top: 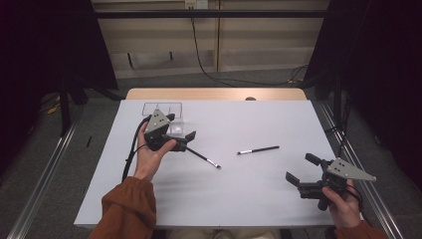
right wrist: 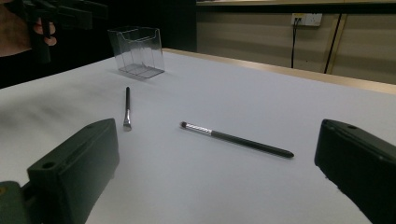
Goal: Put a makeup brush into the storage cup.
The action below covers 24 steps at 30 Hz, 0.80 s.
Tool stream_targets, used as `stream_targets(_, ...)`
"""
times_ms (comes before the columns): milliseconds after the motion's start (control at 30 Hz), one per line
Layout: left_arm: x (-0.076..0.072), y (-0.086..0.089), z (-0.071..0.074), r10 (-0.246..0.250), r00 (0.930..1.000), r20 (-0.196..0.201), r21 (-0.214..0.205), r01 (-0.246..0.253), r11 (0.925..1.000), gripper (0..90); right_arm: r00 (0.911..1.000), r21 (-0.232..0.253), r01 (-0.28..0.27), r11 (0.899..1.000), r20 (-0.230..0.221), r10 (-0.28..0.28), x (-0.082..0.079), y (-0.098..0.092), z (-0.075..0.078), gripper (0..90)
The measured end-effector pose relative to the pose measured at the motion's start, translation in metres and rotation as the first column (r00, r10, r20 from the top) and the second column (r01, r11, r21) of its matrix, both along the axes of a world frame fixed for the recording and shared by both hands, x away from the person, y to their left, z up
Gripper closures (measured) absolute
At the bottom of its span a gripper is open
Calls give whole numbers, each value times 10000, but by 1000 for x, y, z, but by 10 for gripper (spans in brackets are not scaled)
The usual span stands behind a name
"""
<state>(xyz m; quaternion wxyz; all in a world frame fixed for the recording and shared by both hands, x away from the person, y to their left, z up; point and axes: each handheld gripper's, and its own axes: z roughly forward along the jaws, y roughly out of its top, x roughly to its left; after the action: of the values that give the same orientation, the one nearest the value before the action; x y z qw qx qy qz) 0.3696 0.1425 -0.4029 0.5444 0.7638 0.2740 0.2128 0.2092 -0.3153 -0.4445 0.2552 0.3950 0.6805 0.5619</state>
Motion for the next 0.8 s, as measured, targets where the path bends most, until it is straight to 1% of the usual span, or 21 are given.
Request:
stream_targets(67, 4, -1, -1, -38, 10000, -60, -32, 38, 10000, 34, 10000, -7, -11, 10000, -1, 11, 0, 0, 0, 0)
stream_targets(167, 10, -3, -4, -102, 9997, -231, -201, 98, 9998, 34, 10000, -4, 2, 10000, -11, -2, 0, 0, 0, 0)
stream_targets(267, 12, -6, -6, -271, 9984, -505, -56, 268, 9996, 39, 10000, -31, -1, 10000, -12, 1, 0, 0, 0, 0)
stream_targets(400, 14, -8, -3, -483, 9971, -590, 146, 492, 9987, 37, 10000, -52, -6, 10000, -13, 6, 0, -1, 0, 0)
stream_targets(467, 15, -11, 1, -601, 9960, -667, 303, 622, 9976, 36, 10000, -19, 7, 10000, -20, -7, 0, -1, 0, 0)
stream_targets(500, 16, -12, 4, -714, 9942, -810, 440, 751, 9962, 36, 10000, 0, 24, 10000, -12, -24, 0, -1, 0, 0)
stream_targets(533, 16, -13, 5, -783, 9933, -848, 581, 834, 9948, 36, 10000, -28, -7, 10000, -6, 7, 0, -1, 0, 0)
stream_targets(567, 17, -14, 7, -863, 9912, -999, 708, 936, 9931, 36, 10000, -21, -8, 10000, 22, 8, 0, -1, 0, 0)
stream_targets(700, 20, -16, 7, -993, 9875, -1221, 1179, 1138, 9865, 34, 10000, -27, -10, 10000, 21, 10, 0, -1, 0, 0)
stream_targets(767, 21, -17, 5, -1030, 9868, -1248, 1499, 1214, 9812, 34, 10000, -35, -17, 10000, 10, 17, 0, -1, 0, 0)
stream_targets(800, 21, -18, 4, -1026, 9854, -1362, 1691, 1252, 9776, 34, 10000, -23, -8, 10000, 0, 8, 0, -1, 0, 0)
